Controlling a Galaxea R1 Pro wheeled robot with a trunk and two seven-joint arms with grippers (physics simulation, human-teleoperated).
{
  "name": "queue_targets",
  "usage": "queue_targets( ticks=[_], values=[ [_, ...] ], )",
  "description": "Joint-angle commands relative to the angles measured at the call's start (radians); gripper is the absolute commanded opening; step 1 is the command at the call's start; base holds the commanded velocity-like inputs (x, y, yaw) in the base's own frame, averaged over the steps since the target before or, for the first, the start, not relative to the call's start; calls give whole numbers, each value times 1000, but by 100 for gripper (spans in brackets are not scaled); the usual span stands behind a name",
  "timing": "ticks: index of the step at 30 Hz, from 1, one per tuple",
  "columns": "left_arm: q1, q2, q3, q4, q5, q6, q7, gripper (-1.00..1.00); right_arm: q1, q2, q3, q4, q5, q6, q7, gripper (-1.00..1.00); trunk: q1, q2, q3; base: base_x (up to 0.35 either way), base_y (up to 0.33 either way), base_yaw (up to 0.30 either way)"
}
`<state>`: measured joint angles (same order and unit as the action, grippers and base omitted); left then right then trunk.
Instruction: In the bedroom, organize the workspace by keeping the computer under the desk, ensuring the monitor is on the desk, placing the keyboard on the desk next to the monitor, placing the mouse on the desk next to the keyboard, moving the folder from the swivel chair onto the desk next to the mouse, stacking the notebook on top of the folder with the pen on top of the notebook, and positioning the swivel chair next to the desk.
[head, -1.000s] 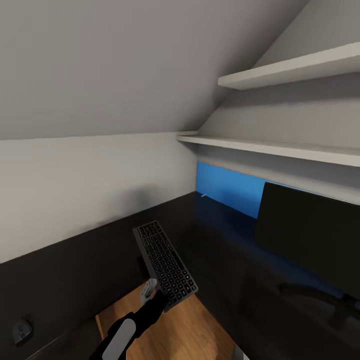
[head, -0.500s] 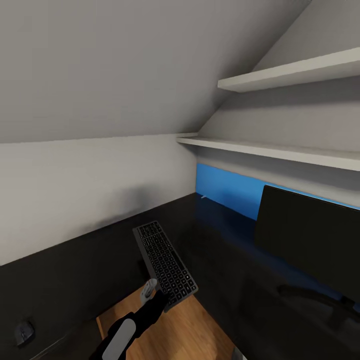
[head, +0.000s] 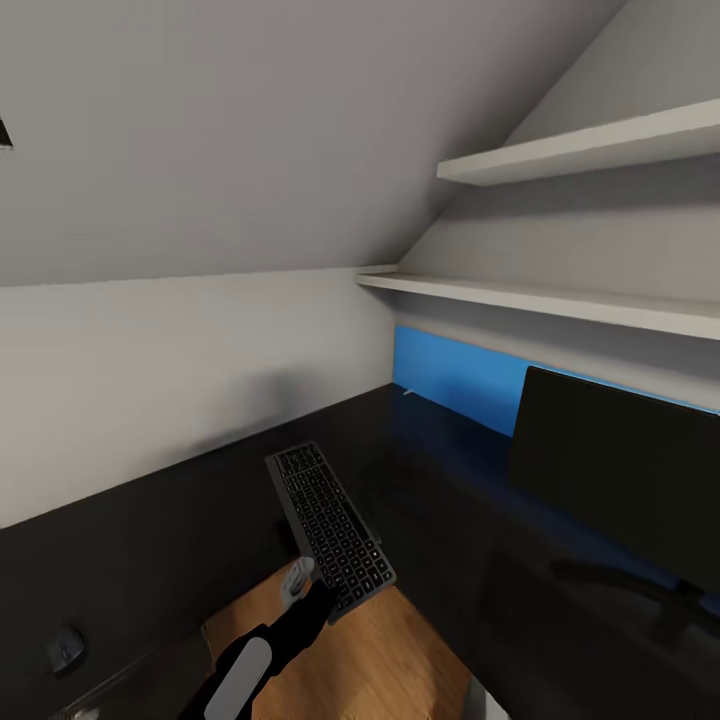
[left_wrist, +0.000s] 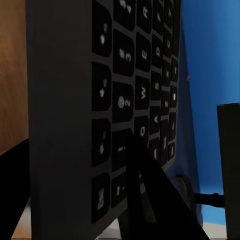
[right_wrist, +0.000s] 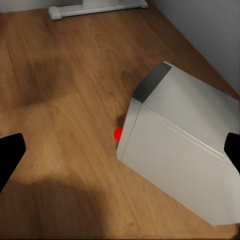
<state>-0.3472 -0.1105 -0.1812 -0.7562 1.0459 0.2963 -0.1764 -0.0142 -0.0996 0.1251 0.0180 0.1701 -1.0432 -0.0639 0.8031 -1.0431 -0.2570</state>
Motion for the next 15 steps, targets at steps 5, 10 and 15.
queue_targets(
  ticks=[5,10,15],
  values=[
    [0,0,0,0,8,4,-1,-100,-1,0,5,2,3,-3,-7,100,0,-1,-1,-273,136,0],
    [-1,1,0,0,8,4,-2,-100,-1,0,5,2,3,-3,-7,100,0,-1,-1,-288,145,0],
    [-1,2,0,0,8,4,-2,-100,-1,0,5,2,3,-3,-7,100,0,-1,-1,-290,147,0]
  ],
)
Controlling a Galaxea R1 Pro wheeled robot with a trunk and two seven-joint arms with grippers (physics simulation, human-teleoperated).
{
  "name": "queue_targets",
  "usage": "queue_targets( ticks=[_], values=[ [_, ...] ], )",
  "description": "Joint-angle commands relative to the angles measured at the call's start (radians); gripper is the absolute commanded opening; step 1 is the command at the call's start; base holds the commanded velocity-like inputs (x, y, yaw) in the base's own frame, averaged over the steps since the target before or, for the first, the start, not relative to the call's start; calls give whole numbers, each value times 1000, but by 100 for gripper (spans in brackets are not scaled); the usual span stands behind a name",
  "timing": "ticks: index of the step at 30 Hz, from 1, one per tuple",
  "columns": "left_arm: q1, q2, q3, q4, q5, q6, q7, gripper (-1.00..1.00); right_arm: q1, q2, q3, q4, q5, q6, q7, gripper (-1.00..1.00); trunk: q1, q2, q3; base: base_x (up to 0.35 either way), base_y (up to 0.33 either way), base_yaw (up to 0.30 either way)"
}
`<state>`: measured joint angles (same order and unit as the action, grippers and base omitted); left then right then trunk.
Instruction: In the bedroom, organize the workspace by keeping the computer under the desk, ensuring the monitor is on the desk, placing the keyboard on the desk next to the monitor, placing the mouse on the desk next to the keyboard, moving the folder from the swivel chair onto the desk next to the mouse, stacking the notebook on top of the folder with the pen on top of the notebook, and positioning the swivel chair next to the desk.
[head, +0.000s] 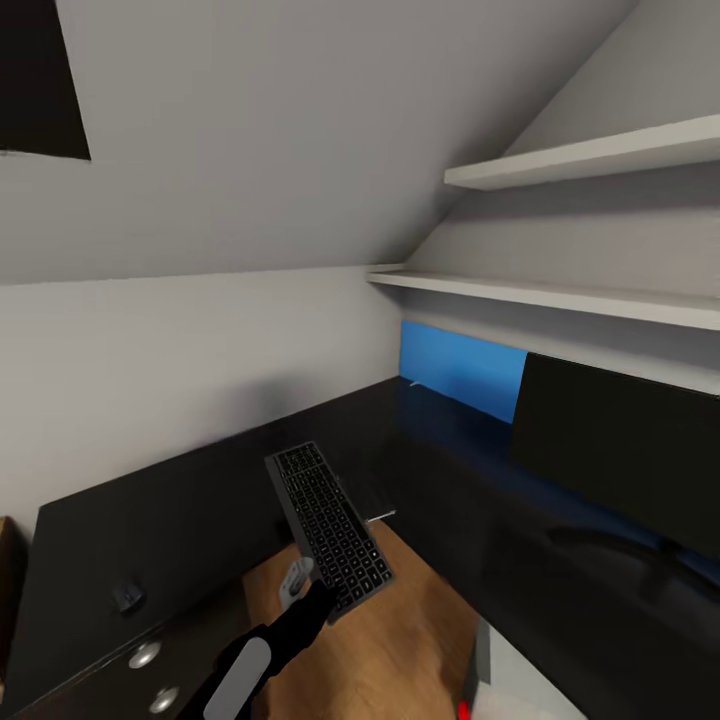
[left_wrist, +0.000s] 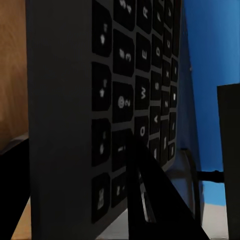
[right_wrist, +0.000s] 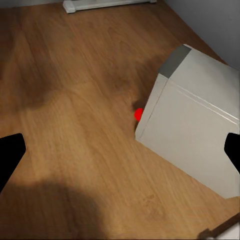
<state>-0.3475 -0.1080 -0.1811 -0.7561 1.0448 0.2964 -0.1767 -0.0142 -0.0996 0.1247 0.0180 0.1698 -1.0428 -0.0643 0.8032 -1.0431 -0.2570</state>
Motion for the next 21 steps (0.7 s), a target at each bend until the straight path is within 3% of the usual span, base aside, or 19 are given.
queue_targets(
  ticks=[1,9,17,21],
  values=[
    [0,0,0,0,9,4,-1,-100,-1,0,6,2,4,-3,-7,100,-1,-1,-1,-285,144,0],
    [0,1,-1,0,8,5,-1,-100,-1,0,6,2,4,-3,-7,100,-1,-1,-1,-214,89,0],
    [-1,2,-1,-10,7,6,-1,-100,-1,0,6,0,3,6,-8,100,-1,-1,-1,-33,10,0],
    [-1,20,-2,-28,5,10,0,-100,-1,10,5,-20,0,62,-12,100,-1,-1,-1,-4,1,0]
  ],
)
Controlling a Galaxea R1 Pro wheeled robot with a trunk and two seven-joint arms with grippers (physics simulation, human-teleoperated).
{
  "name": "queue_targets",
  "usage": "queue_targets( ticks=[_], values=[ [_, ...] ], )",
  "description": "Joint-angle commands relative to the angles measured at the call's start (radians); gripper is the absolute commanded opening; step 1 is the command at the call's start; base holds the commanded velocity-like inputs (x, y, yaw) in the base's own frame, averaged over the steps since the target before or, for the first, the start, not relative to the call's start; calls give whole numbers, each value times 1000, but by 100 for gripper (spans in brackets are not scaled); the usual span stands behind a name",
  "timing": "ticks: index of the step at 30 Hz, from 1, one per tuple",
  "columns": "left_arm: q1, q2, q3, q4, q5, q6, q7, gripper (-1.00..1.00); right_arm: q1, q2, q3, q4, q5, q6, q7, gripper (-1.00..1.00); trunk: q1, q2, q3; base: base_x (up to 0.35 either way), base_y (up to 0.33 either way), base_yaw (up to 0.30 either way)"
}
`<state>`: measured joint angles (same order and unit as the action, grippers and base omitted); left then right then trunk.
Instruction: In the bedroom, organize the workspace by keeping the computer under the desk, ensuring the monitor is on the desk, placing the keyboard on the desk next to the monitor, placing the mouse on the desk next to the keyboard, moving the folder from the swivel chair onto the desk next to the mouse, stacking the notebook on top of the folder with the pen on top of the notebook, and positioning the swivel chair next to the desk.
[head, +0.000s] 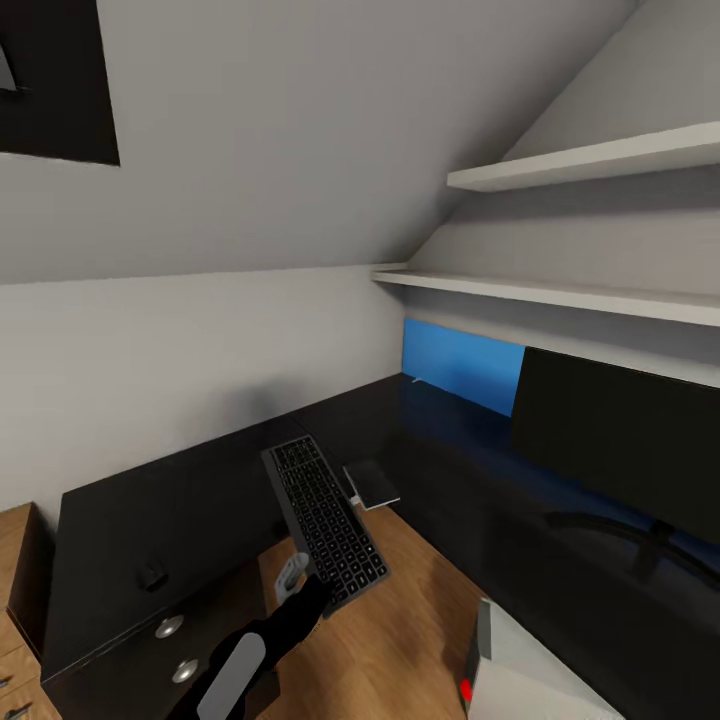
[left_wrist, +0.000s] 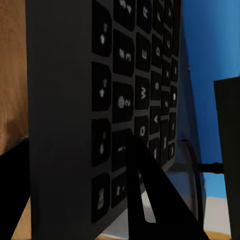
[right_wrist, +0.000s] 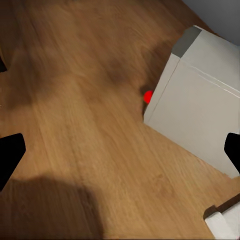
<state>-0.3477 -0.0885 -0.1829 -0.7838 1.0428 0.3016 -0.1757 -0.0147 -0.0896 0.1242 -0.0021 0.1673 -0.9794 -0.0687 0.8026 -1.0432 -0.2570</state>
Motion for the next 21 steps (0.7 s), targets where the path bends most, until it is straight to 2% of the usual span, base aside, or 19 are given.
queue_targets(
  ticks=[1,4,7,9,10,14,19,21],
  values=[
    [-1,9,0,-9,6,6,-1,-100,-1,7,4,-20,2,27,-9,100,0,-1,-1,-2,0,0],
    [0,26,-2,-42,5,9,0,-100,-1,15,2,-90,2,106,-10,100,0,-1,-1,0,0,0],
    [0,53,-3,-94,4,20,2,-100,-1,17,-1,-220,1,241,-10,100,0,-1,-1,0,0,0],
    [0,66,-4,-115,4,33,2,-100,-1,16,-2,-279,1,305,-9,100,0,-1,-1,0,0,0],
    [0,79,-4,-138,4,54,2,-100,-1,16,-3,-340,0,370,-9,100,0,-1,-1,0,0,0],
    [0,116,-2,-202,3,135,4,-100,-1,15,-5,-511,0,541,-7,100,0,-1,-1,0,0,0],
    [0,150,0,-241,3,184,5,-100,-2,15,-12,-686,-1,699,-6,100,0,-1,-1,0,0,0],
    [0,168,0,-256,3,202,5,-100,-2,16,-15,-777,-2,784,-4,100,0,-1,-1,0,0,0]
  ],
)
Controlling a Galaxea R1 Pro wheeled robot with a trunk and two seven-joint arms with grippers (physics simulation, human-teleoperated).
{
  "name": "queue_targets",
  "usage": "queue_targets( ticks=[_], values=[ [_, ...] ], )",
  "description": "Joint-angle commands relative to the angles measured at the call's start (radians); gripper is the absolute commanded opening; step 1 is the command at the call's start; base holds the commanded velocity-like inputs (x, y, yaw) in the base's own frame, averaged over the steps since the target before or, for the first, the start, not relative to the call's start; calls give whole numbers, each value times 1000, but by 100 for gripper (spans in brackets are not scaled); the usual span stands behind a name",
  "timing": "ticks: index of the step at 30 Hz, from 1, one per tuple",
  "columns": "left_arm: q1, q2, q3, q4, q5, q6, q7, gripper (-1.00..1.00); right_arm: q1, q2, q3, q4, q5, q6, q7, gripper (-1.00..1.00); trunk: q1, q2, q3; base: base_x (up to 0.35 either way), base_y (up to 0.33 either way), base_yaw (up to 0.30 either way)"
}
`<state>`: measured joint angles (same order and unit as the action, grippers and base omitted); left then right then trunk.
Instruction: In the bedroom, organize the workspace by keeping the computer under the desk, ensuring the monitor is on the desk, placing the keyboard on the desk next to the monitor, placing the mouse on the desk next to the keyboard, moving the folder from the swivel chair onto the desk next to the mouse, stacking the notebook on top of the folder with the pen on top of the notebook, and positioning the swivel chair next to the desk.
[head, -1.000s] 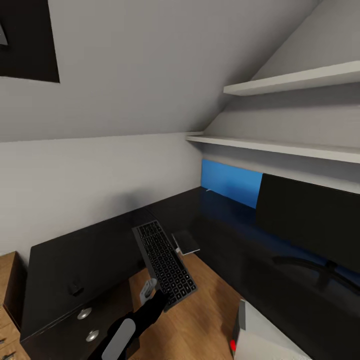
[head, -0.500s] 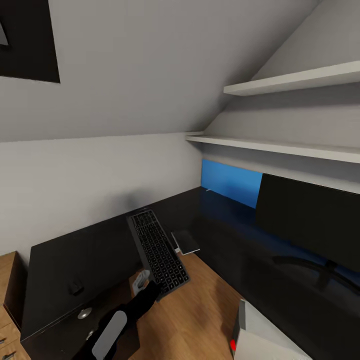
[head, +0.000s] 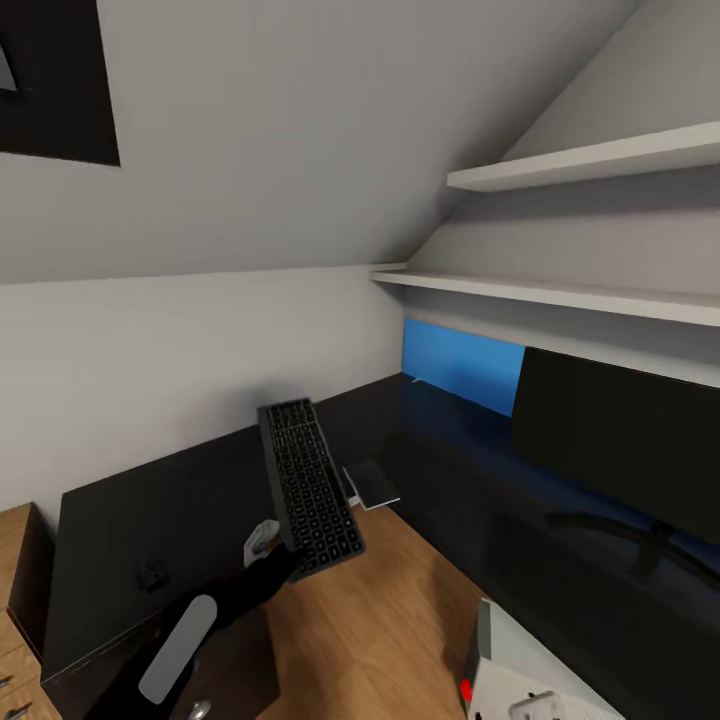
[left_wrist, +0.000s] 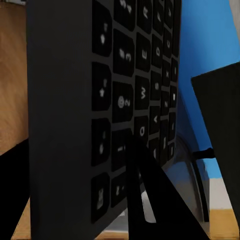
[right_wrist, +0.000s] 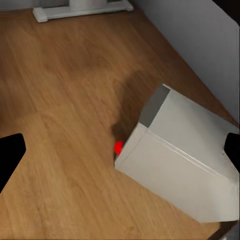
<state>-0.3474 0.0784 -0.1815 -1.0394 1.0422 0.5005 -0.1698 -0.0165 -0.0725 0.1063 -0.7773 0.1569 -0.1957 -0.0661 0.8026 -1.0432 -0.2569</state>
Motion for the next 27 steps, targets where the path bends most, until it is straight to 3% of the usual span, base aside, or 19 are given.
queue_targets(
  ticks=[1,3,8,12,14,15,20,22,27],
  values=[
    [-1,9,-1,-9,4,17,-1,-100,-2,0,2,-47,7,44,-7,100,0,-1,-1,0,0,0],
    [-1,30,-1,-45,4,71,2,-100,-6,1,2,-154,-30,155,-5,100,0,-1,-1,0,0,0],
    [0,92,-1,-90,4,163,7,-100,-49,-1,0,-316,-123,331,-3,100,0,-1,-1,0,0,0],
    [0,141,-2,-129,4,209,7,-100,-105,-1,-7,-370,-145,413,-3,100,0,-1,-1,0,0,0],
    [0,171,-3,-145,5,222,6,-100,-160,-1,-13,-381,-171,446,-3,100,0,-1,-1,0,0,0],
    [0,177,-3,-147,5,224,6,-100,-173,-1,-14,-382,-184,454,-3,100,0,-1,-1,0,0,0],
    [0,213,-7,-161,4,242,5,-100,-268,-4,-21,-387,-343,528,0,100,0,-1,-1,0,0,0],
    [0,222,-9,-196,4,316,5,-100,-296,-15,-21,-388,-404,548,5,100,0,-1,-1,0,0,0],
    [-1,226,-9,-222,3,434,5,-100,-316,-25,-22,-402,-502,582,62,100,0,-1,-1,0,0,0]
  ],
)
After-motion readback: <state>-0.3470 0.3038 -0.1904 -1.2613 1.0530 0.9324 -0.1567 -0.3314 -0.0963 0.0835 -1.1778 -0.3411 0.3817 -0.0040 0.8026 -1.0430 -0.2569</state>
